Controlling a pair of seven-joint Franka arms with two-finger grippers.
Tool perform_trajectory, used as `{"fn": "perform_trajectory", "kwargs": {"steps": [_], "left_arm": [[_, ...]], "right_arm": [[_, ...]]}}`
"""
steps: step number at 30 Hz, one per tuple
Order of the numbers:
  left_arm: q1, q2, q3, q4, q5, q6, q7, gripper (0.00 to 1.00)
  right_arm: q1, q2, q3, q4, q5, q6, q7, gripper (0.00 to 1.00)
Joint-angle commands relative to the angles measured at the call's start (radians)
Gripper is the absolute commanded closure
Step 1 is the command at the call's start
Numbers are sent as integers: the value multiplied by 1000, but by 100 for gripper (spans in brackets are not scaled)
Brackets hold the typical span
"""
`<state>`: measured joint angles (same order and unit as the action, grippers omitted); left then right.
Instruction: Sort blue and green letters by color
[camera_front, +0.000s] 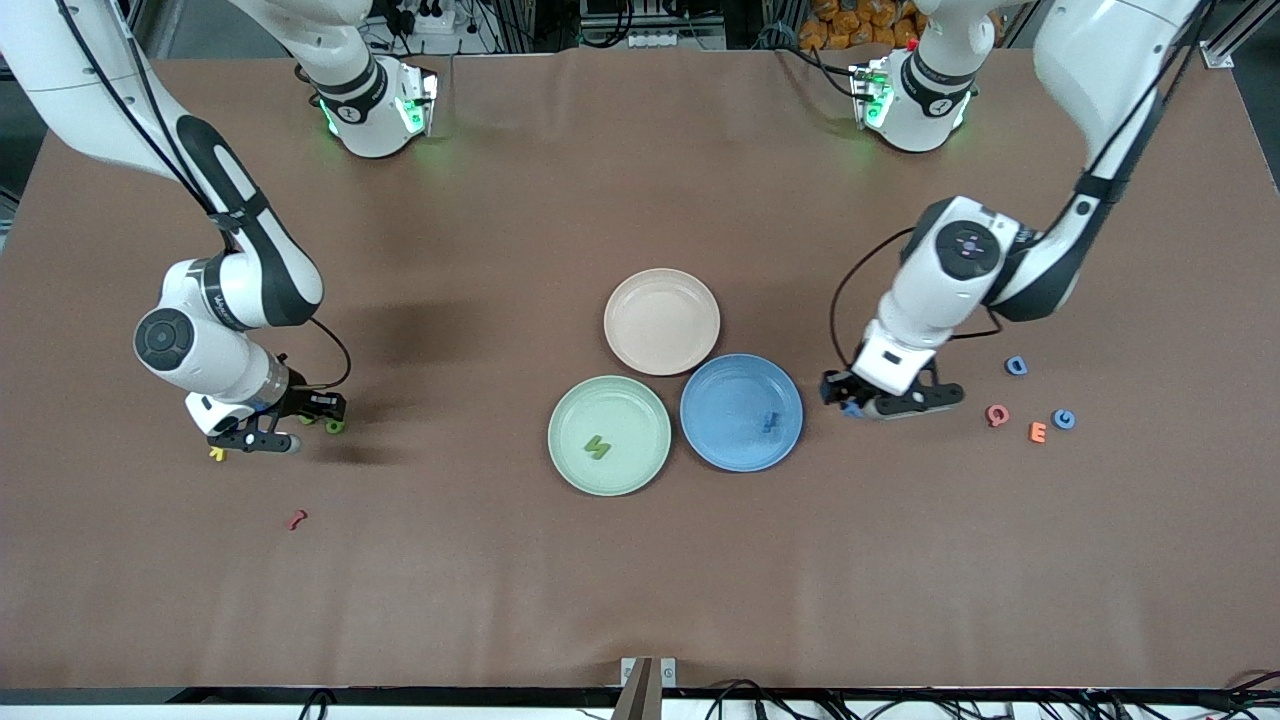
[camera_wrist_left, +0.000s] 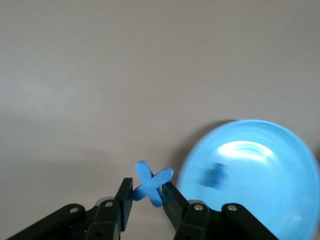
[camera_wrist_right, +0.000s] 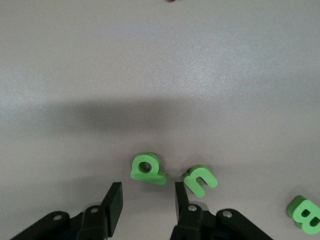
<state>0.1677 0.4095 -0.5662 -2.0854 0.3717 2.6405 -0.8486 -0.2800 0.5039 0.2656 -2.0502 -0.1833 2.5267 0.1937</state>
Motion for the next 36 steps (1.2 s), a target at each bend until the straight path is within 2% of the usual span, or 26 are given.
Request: {"fn": "perform_trajectory", "kwargs": {"steps": [1,8,15,16,17,19,28,36], "left_arm": [[-94,69,5,83,-7,-17,-128,100],[-184,104,29,137,-2,-22,-240,100],[-313,106,136,146,-2,-27,-287,100],[-326,107,150,148,-2,-28,-288,82],[-335,109,158,148,0,-34,-288,58],[-347,109,164,150,0,-66,-287,2],[-326,97,164,145,30,-189,-271,0],[-226,83,163,136,49,-257,-158,0]], "right_arm": [[-16,2,12,-19,-21,35,42,50],[-13,11,12,-18,-24,40,43,50],[-10,31,6,-13,-27,63,43,52],[-8,33,-2,-13,-27,66,43,52],[-5,33,-6,-10,-27,67,43,52],[5,34,-13,-10,-27,70,43,52],[7,44,-16,-4,-28,72,43,54],[10,51,-16,-2,-28,78,43,61]]}}
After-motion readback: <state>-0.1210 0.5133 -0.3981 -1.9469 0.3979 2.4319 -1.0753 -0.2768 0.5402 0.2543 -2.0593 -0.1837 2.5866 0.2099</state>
